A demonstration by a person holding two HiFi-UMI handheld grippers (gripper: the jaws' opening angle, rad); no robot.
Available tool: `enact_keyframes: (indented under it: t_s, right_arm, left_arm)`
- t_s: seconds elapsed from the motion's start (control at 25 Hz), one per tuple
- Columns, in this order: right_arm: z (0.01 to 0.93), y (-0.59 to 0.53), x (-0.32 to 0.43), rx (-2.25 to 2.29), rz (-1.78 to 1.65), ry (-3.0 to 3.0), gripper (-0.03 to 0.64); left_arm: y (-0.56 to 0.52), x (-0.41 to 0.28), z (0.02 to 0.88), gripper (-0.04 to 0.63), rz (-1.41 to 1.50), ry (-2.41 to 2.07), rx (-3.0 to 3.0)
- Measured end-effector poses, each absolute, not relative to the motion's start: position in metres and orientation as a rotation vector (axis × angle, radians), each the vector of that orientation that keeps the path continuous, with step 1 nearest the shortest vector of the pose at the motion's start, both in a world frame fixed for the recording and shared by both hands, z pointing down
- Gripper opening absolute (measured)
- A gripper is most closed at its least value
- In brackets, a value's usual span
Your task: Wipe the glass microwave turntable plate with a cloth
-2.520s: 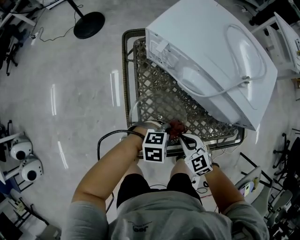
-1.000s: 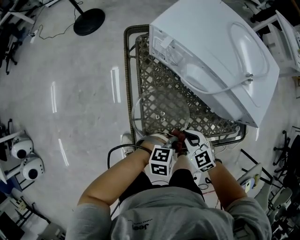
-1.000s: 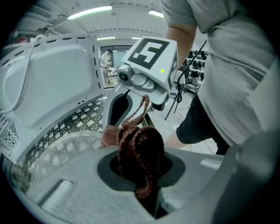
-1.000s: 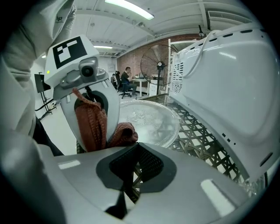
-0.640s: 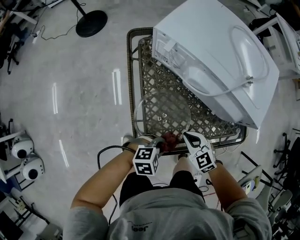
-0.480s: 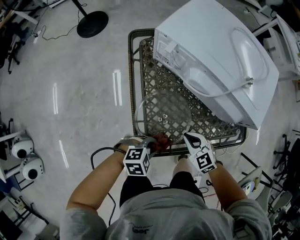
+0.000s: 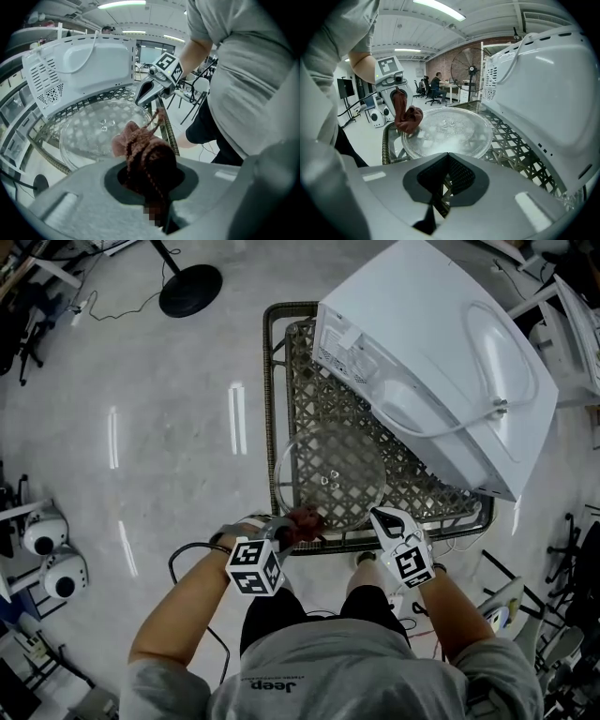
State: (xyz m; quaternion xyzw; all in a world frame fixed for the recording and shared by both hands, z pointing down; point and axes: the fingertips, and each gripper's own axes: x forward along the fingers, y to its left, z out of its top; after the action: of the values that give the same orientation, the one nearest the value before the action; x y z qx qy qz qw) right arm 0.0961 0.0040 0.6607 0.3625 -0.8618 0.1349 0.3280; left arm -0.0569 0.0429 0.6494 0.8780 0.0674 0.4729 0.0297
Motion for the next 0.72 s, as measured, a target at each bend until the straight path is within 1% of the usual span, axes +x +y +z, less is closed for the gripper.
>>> enact_keyframes:
  t_s: [0.28, 0.72]
  right_arm:
    - [0.664, 0.004, 0.097, 0.95, 0.405, -2.23, 0.009]
    - [0.667, 0.006, 0.095, 0.846, 0.426, -2.097, 0.009]
  left_arm:
    - [0.039, -0.058, 0.632, 0.061, 1.357, 0.074, 2.716]
    - [0.016, -0.04, 0.568, 0.061, 1.035, -0.232, 2.732]
